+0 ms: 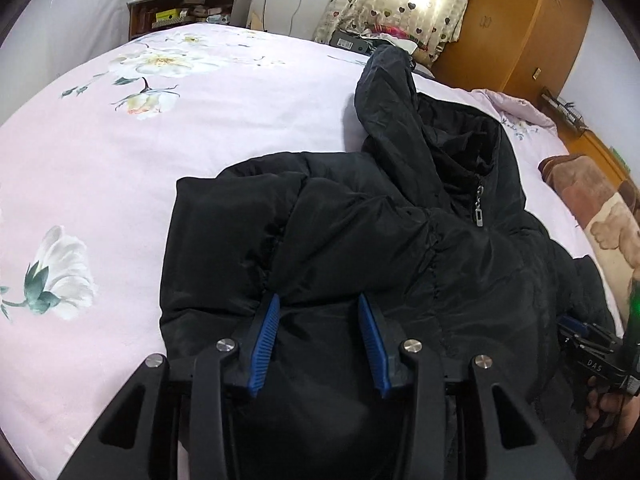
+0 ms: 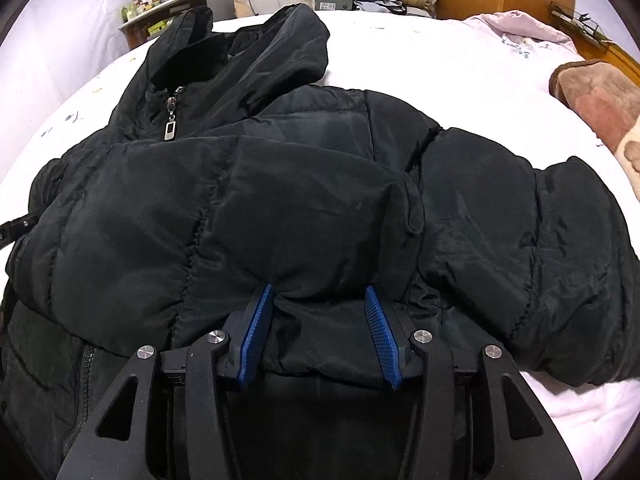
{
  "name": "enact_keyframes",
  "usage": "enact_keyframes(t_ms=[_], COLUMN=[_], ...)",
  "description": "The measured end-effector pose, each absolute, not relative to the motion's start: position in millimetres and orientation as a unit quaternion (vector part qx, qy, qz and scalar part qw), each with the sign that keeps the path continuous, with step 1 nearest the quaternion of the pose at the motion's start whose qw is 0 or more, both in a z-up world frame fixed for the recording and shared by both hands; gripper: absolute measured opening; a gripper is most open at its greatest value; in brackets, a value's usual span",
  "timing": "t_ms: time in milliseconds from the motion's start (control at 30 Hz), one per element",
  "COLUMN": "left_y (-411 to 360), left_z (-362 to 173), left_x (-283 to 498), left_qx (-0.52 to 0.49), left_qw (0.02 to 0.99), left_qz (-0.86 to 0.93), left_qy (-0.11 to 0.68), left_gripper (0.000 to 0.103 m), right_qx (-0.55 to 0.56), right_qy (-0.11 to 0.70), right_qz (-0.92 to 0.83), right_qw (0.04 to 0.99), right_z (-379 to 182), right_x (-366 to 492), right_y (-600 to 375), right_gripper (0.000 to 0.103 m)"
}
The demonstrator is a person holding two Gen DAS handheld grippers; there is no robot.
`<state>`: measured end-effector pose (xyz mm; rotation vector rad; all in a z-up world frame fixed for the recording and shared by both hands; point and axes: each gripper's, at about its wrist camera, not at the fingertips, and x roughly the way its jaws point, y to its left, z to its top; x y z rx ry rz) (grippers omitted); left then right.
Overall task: Fold large clothes
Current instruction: 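Carry the sleeve across the jacket body with the left tool and release, then move the right tool over to the other sleeve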
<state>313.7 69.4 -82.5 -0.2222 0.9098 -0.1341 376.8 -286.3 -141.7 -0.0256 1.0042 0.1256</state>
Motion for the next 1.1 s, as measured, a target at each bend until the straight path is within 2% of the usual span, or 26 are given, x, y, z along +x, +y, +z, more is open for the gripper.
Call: enact_keyframes(t_ms=[100,200,300,500,600,1100], left_y=[82,87,89,90,89,55], left_z=[-65,-50,-58,-76,-66,21], left_x=[307,287,279,285,279,151], left_qx=[-0.103,-0.088,-0.077,-0.082,-0.081,-0.09], left_qw=[0.89,0.902,0.899,0.889,0.889,0.908], left_qz=[-0.071,-0.085,-0.077,-0.064,-0.06,-0.102], left_qy=[0.439,0.414,0.423,0.445,0.447,0.397], left_gripper=[0.043,0.043,0.043,0.043,0.043,0.043], right_qx=[0.001,0.015,0.019,0.037,0.032,0.039], right_qy=[0.485,0.448,0.431,0.491,0.485,0.438], right_qz=[0.057,0.063,0.07,0.07,0.063,0.028], right_qw=[0.873,0.892,0.9,0.868,0.872,0.898], right_z=[-129,-97,-85,-131,-123,-44], right_x=[371,354,356,393,386,222], right_y=[-293,-298,-299,-301,-301,-324], right_gripper=[0.048,0.048,0.048,0.048,0.048,0.049])
